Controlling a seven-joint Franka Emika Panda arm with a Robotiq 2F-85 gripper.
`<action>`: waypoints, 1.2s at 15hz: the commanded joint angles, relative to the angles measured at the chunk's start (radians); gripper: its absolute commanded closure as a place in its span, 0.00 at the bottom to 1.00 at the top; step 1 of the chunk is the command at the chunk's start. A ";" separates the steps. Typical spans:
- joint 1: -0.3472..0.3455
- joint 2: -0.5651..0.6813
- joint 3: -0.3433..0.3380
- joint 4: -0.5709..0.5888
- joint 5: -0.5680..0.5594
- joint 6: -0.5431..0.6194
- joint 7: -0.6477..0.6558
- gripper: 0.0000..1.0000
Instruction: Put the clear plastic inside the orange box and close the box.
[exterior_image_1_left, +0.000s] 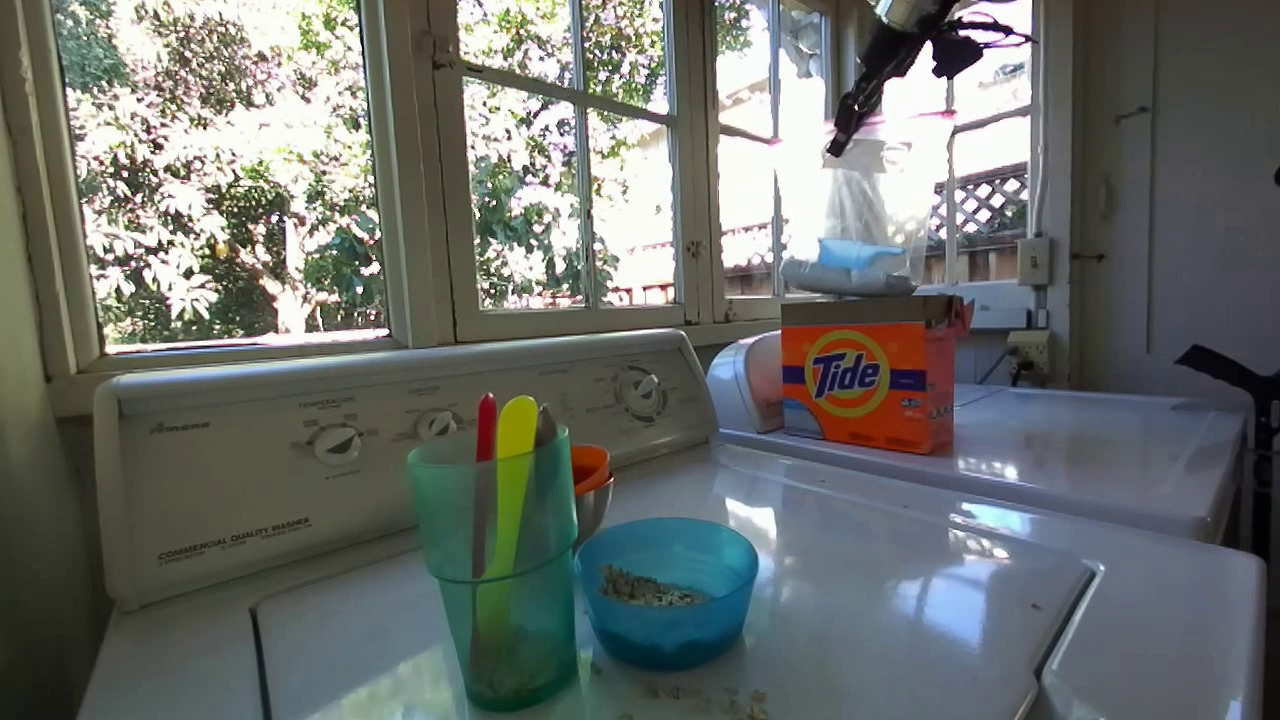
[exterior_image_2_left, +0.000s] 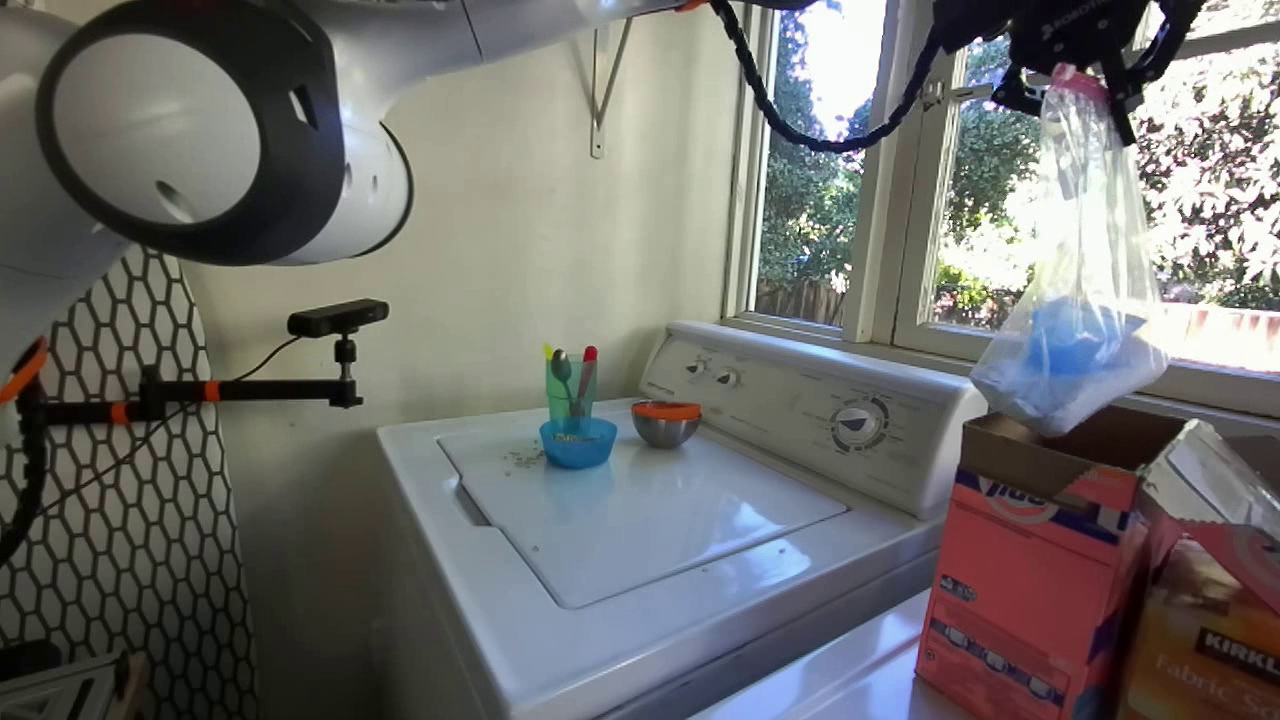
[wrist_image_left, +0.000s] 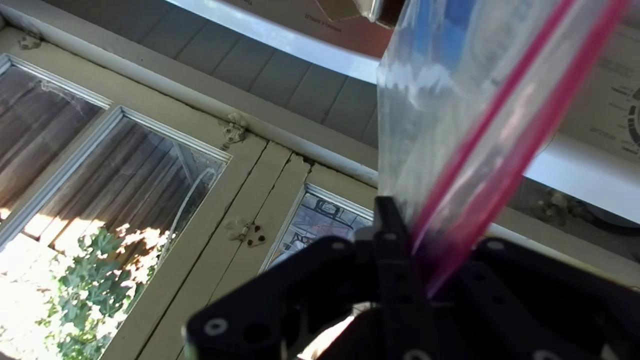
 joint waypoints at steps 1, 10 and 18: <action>-0.018 0.005 0.016 0.011 0.028 -0.034 -0.033 1.00; -0.027 0.024 0.022 0.021 0.058 -0.028 0.017 1.00; -0.005 0.066 -0.007 0.017 0.001 0.027 -0.064 1.00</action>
